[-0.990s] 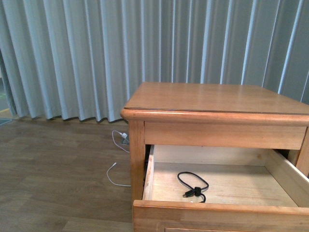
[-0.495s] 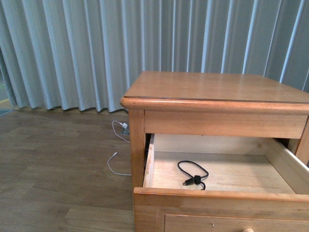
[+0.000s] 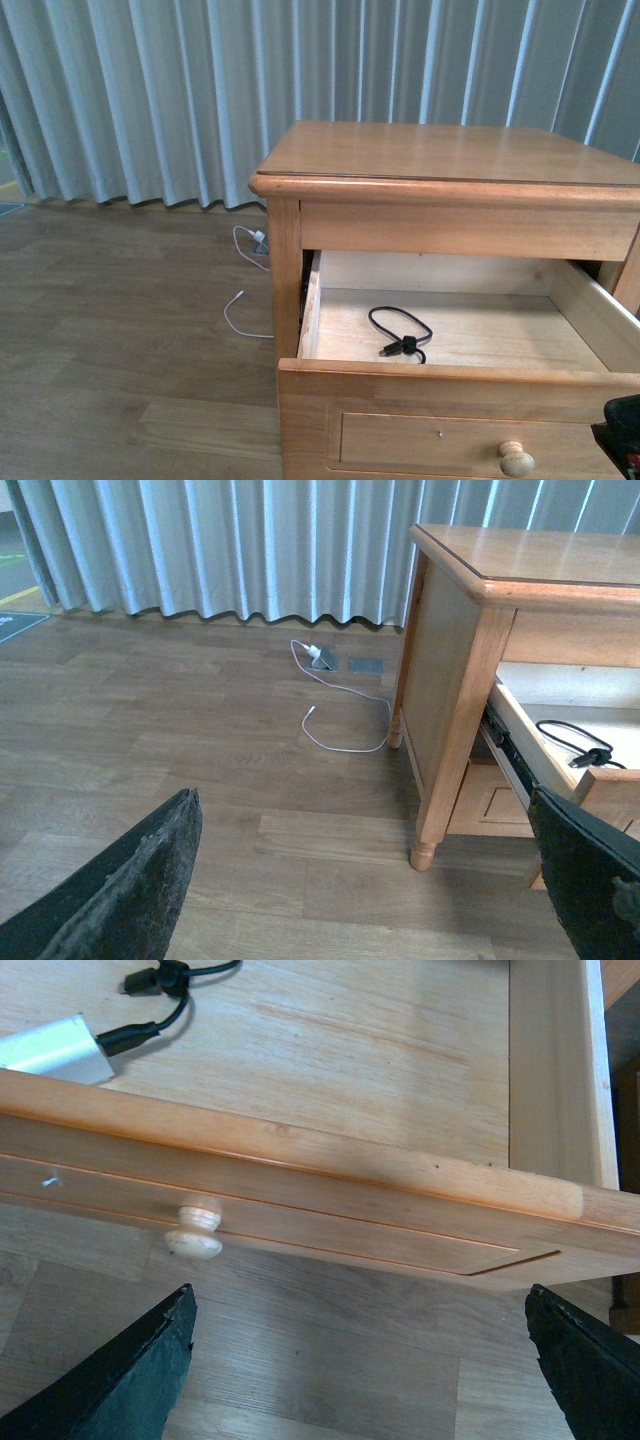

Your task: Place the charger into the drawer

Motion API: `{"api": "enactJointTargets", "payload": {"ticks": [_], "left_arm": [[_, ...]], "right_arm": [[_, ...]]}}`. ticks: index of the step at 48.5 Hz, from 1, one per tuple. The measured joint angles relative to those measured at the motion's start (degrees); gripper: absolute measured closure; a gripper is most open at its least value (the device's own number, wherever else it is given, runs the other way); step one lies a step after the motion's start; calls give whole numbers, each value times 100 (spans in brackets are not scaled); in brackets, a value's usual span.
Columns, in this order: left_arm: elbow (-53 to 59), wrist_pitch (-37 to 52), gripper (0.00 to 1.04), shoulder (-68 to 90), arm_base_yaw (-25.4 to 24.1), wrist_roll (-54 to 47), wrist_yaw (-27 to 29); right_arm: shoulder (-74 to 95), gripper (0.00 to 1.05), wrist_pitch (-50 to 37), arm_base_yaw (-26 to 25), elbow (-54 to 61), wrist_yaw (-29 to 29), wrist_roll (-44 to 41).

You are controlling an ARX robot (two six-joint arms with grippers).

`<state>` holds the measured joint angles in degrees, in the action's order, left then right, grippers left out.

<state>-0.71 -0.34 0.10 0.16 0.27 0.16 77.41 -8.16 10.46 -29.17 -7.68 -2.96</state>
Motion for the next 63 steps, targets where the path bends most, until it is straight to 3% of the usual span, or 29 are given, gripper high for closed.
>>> {"api": "enactJointTargets", "payload": {"ticks": [17,36,63], "left_arm": [[0,0,6,0,0,0,0],[0,0,6,0,0,0,0],[0,0,6,0,0,0,0]], "right_arm": [[1261,8,-249,-105,-597,-7,378],[2190,8,-704,79,-1150,-343,649],[3530,8,-1384,-85,-2487,-662,986]]}}
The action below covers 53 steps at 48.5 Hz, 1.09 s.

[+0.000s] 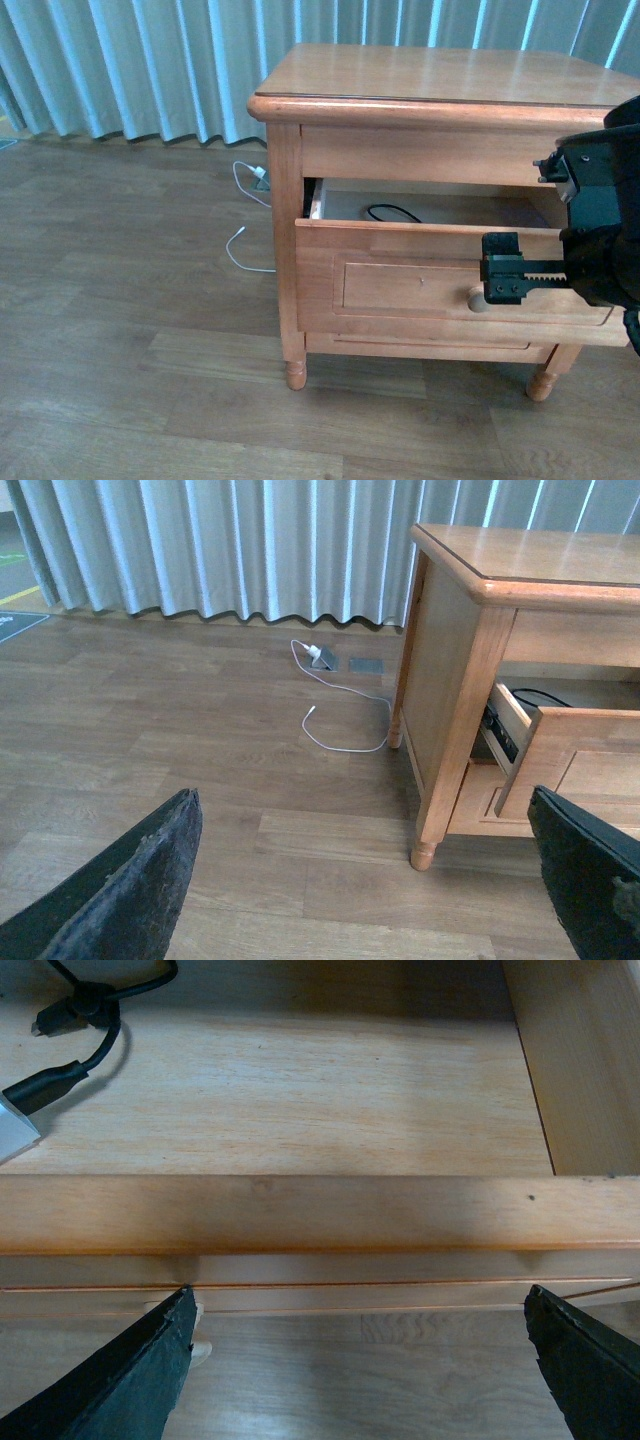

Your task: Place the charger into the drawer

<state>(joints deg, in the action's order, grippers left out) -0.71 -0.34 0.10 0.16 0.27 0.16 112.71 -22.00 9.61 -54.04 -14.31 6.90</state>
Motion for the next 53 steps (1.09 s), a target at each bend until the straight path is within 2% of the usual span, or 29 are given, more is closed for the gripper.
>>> {"api": "enactJointTargets", "payload": {"ticks": [35,53], "left_arm": [[0,0,6,0,0,0,0],[0,0,6,0,0,0,0]], "right_arm": [[1228,8,-315,-57,-1390,-715,1143],[1495,8,-356,-20,-1746,-1054,1331]]}}
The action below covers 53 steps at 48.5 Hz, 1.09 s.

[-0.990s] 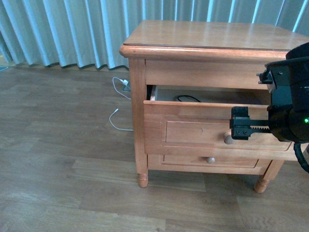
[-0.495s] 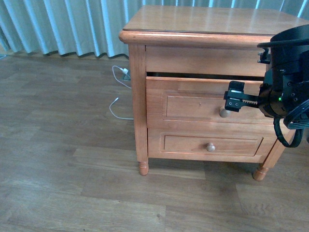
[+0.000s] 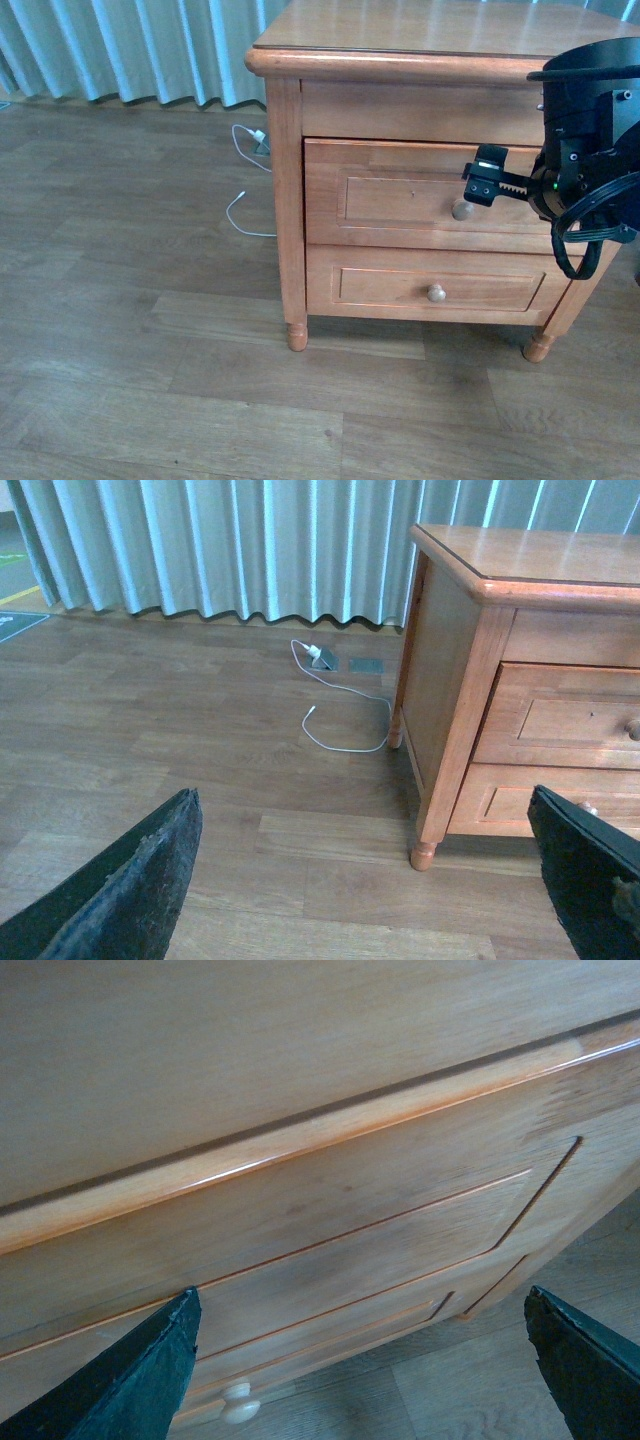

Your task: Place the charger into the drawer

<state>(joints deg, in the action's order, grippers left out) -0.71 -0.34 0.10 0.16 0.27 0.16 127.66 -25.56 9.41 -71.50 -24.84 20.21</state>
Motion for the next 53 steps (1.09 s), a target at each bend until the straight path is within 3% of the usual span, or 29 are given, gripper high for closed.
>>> {"api": "enactJointTargets", "payload": {"ticks": [29,53], "left_arm": [[0,0,6,0,0,0,0],[0,2,6,0,0,0,0]], "right_arm": [[-81,8,-129,-17,105,136,24],[-2968,8,-35,-127,2424,1272,-262]]}}
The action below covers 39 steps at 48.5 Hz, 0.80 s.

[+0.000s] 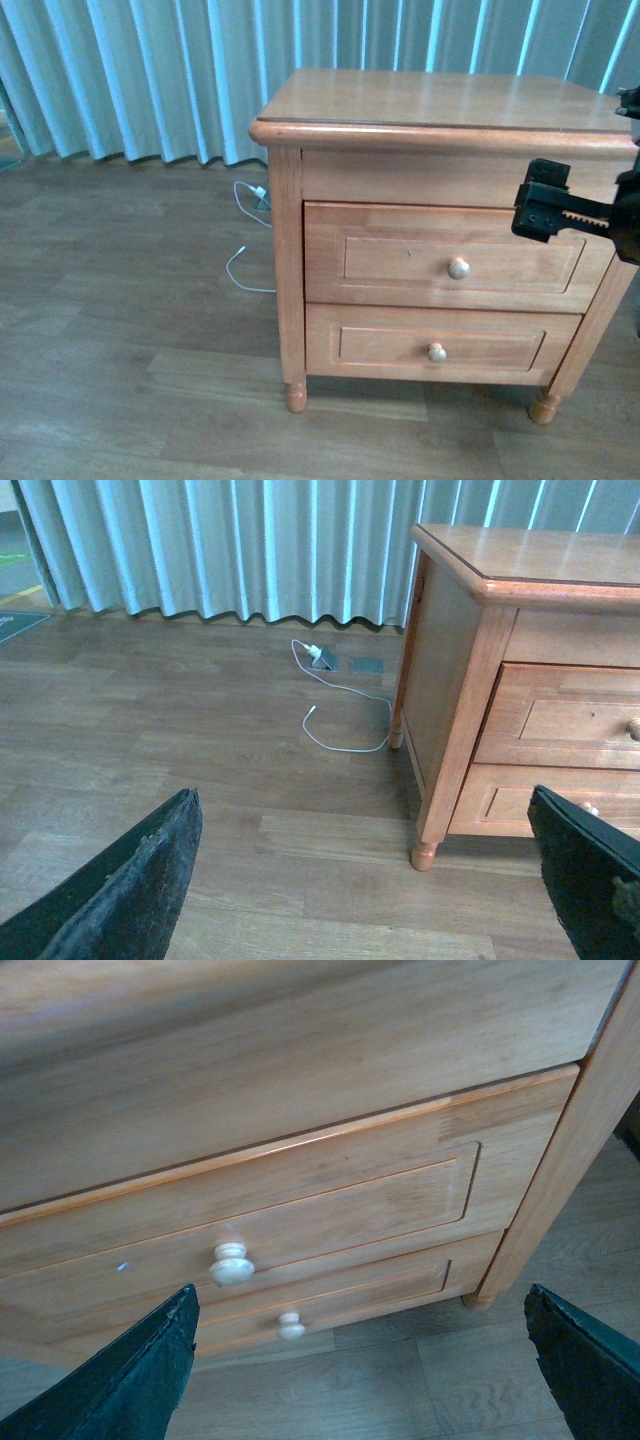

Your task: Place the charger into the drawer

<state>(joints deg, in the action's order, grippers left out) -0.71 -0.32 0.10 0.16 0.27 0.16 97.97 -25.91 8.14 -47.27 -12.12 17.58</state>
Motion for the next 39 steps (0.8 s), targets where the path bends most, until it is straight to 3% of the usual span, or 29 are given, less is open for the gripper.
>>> {"api": "enactJointTargets", "payload": {"ticks": [16,33,39], "left_arm": [[0,0,6,0,0,0,0],[0,-2,6,0,0,0,0],[0,0,6,0,0,0,0]], "right_arm": [[-2551,8,1043,-229,1008,750,-356],[-6076,8,3283,-1449,1950,1838,-605],[-7154,8,4100,-2033,2085,2474,-715]]}}
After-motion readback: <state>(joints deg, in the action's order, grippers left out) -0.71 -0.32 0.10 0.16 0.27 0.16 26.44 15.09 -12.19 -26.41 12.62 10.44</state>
